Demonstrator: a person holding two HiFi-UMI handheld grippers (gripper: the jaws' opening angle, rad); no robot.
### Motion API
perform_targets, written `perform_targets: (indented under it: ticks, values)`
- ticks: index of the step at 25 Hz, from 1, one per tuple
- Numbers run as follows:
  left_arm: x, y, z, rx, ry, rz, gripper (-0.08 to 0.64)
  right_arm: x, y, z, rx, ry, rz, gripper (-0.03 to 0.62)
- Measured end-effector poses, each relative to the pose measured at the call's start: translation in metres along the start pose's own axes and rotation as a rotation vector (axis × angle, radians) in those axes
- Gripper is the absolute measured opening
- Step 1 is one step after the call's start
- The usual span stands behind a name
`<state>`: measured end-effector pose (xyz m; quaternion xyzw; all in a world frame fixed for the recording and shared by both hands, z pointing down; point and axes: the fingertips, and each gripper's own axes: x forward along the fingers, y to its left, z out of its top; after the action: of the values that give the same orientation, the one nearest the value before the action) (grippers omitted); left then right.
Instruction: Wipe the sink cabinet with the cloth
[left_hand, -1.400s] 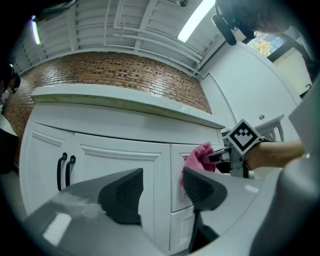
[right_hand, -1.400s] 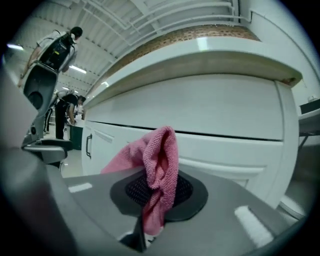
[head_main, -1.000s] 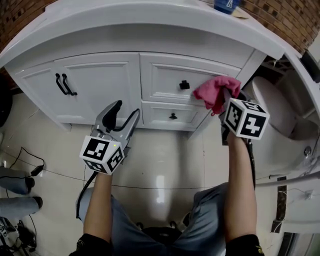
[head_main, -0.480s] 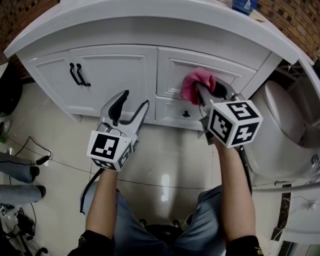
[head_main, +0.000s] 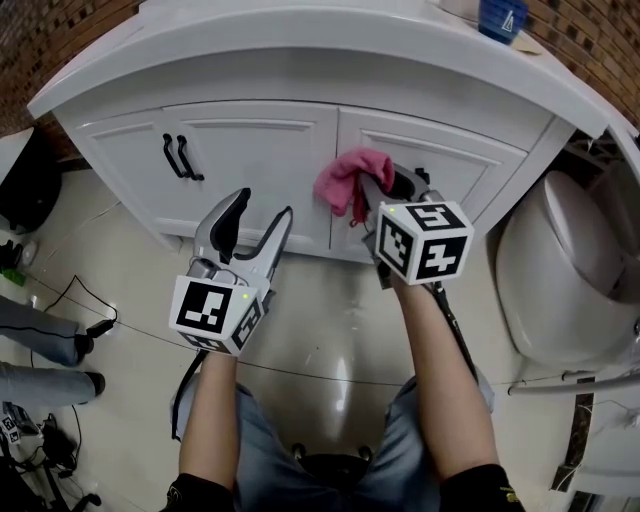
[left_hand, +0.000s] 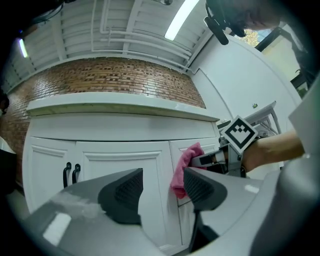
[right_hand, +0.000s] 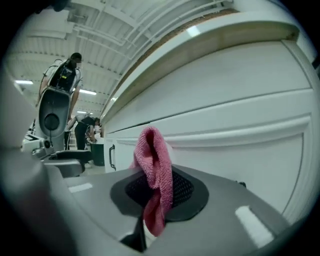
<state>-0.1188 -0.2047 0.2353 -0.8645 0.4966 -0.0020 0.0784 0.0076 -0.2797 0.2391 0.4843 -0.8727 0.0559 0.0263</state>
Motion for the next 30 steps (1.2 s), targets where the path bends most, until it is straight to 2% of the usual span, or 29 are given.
perform_targets:
  ticks: [4,10,14,17,20,22,25,28,30]
  values:
    - [0.002,-0.003,-0.004,0.013,0.017,-0.014,0.253,-0.005,-0.019,-0.004,0.083,0.008,-0.063,0.035]
    - [0.013,-0.006,-0.015,0.003,0.027,-0.04,0.253,-0.052,-0.073,0.006,0.028,0.066,-0.195,0.035]
    - [0.025,-0.024,-0.025,0.014,0.034,-0.081,0.253,-0.088,-0.112,-0.002,0.054,0.107,-0.279,0.035]
    - [0.037,-0.044,-0.029,0.008,0.037,-0.117,0.253,-0.124,-0.149,-0.005,0.05,0.127,-0.403,0.035]
    - [0.043,-0.058,-0.028,0.0,0.028,-0.144,0.253,-0.161,-0.192,-0.011,0.105,0.124,-0.534,0.035]
    - [0.043,-0.062,-0.029,0.002,0.031,-0.147,0.253,-0.177,-0.21,-0.018,0.132,0.126,-0.586,0.035]
    - [0.044,-0.06,-0.03,0.002,0.033,-0.136,0.253,-0.181,-0.214,-0.023,0.148,0.128,-0.585,0.035]
    - [0.043,-0.053,-0.026,-0.029,0.021,-0.113,0.253,-0.16,-0.19,-0.019,0.19,0.088,-0.515,0.035]
    - [0.04,-0.048,-0.025,-0.031,0.02,-0.099,0.253,-0.14,-0.159,-0.006,0.198,0.032,-0.452,0.035]
